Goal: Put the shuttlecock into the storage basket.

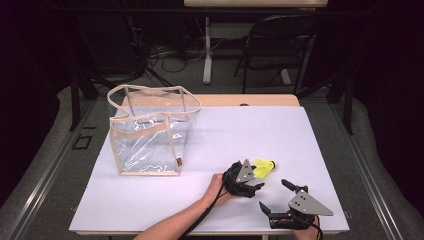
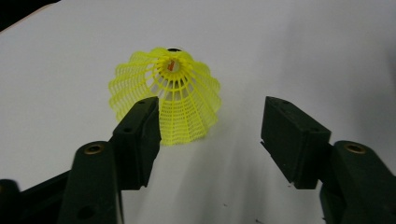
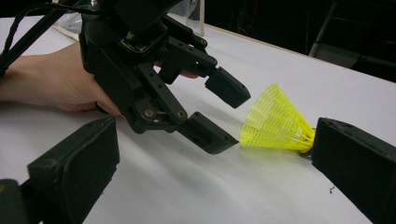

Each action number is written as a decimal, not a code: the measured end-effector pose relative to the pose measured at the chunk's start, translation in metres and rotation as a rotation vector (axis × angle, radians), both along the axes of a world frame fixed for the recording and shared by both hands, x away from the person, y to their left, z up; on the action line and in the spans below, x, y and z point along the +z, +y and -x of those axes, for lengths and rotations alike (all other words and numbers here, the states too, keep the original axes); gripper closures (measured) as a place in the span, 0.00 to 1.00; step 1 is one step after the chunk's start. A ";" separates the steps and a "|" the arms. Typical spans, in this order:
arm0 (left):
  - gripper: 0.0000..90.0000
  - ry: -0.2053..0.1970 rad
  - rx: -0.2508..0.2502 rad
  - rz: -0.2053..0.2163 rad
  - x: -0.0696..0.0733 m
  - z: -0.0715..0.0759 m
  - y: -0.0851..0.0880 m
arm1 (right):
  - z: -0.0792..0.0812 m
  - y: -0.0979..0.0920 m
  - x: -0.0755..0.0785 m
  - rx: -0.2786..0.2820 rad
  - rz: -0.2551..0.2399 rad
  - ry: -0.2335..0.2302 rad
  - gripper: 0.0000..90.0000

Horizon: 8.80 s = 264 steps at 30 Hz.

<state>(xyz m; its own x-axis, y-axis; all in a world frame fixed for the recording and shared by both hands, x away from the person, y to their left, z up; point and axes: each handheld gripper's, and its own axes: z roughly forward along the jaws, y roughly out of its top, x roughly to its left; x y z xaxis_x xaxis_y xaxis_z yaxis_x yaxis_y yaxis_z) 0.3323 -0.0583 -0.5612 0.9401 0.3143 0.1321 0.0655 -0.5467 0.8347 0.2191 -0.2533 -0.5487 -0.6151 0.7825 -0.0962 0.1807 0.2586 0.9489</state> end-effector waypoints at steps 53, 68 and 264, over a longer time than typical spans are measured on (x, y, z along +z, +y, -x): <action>1.00 0.082 0.134 0.080 0.005 -0.007 -0.012 | 0.000 0.000 -0.001 -0.003 0.009 0.008 0.01; 1.00 0.062 0.140 0.079 0.017 -0.007 -0.003 | 0.000 0.000 0.000 -0.003 0.010 0.006 0.01; 1.00 -0.209 0.379 0.234 0.147 -0.035 0.148 | -0.002 0.003 -0.002 -0.006 0.025 0.024 0.01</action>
<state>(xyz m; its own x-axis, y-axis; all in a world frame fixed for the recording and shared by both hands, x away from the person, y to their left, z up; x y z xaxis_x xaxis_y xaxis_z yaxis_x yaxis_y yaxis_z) 0.3669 0.0892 -0.4138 0.7144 0.6731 0.1911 0.0415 -0.3134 0.9487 0.2207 -0.2506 -0.5511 -0.6125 0.7840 -0.1012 0.2047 0.2810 0.9376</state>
